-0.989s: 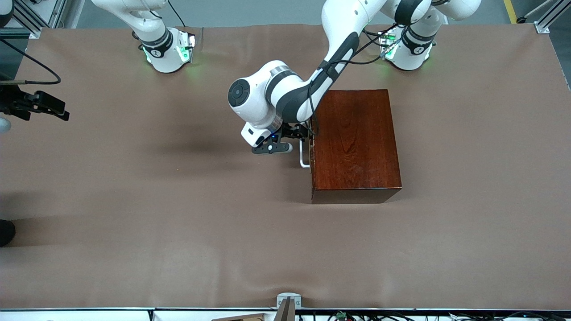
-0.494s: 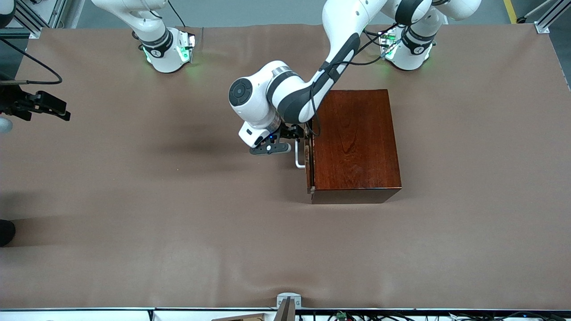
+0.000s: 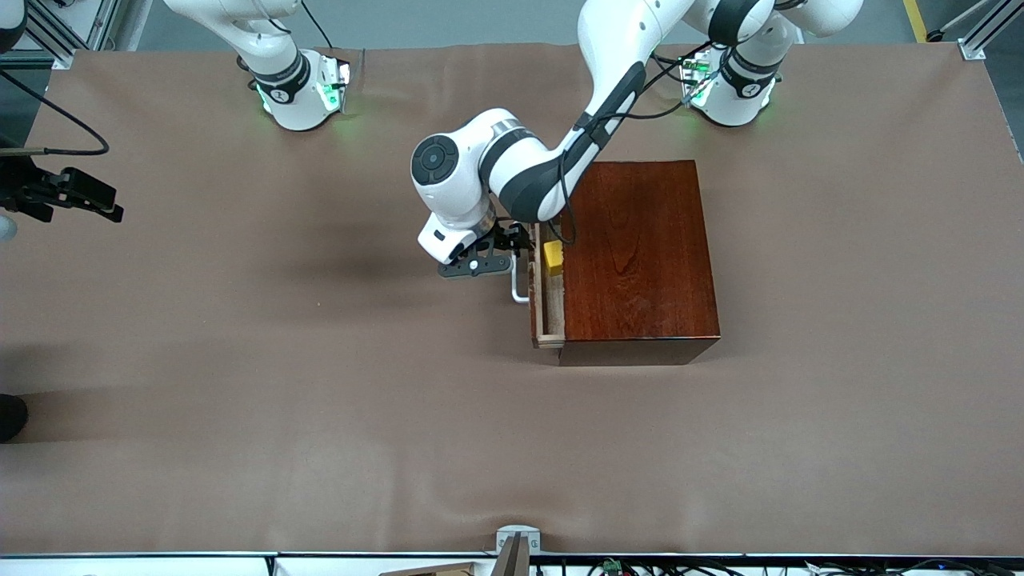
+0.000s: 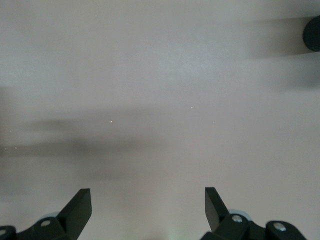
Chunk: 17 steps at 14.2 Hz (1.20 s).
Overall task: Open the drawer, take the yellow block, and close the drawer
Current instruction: 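Pull the drawer handle outward with the left gripper to open the drawer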
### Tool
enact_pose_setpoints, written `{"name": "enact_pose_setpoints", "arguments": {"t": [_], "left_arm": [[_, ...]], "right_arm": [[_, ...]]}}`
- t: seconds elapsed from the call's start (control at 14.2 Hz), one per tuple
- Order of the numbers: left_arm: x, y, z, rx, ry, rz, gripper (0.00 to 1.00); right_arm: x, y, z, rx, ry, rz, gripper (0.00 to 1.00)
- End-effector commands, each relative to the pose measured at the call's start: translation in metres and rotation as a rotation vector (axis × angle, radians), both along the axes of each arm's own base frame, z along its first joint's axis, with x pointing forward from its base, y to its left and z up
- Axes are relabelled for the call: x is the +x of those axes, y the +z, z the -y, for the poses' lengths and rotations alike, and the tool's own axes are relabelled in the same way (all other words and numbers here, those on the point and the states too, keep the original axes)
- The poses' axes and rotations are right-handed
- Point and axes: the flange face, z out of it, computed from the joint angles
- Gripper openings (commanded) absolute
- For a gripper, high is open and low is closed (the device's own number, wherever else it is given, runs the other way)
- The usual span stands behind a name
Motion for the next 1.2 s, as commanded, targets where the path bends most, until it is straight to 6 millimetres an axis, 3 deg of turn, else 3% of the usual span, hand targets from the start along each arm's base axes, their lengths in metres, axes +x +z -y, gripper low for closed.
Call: {"name": "enact_pose_setpoints", "arguments": {"t": [0.0, 0.92, 1.13], "left_arm": [[-0.003, -0.003, 0.025, -0.133, 0.029, 0.009, 1.0], [-0.003, 0.016, 0.047, -0.31, 0.113, 0.052, 1.0], [0.0, 0.021, 0.044, -0.309, 0.118, 0.058, 1.0]], "right_arm": [[0.001, 0.003, 0.005, -0.015, -0.005, -0.002, 1.0], [-0.006, 0.0, 0.012, 0.004, -0.025, -0.056, 1.0], [-0.004, -0.004, 0.015, 0.003, -0.031, -0.06, 1.0]]}}
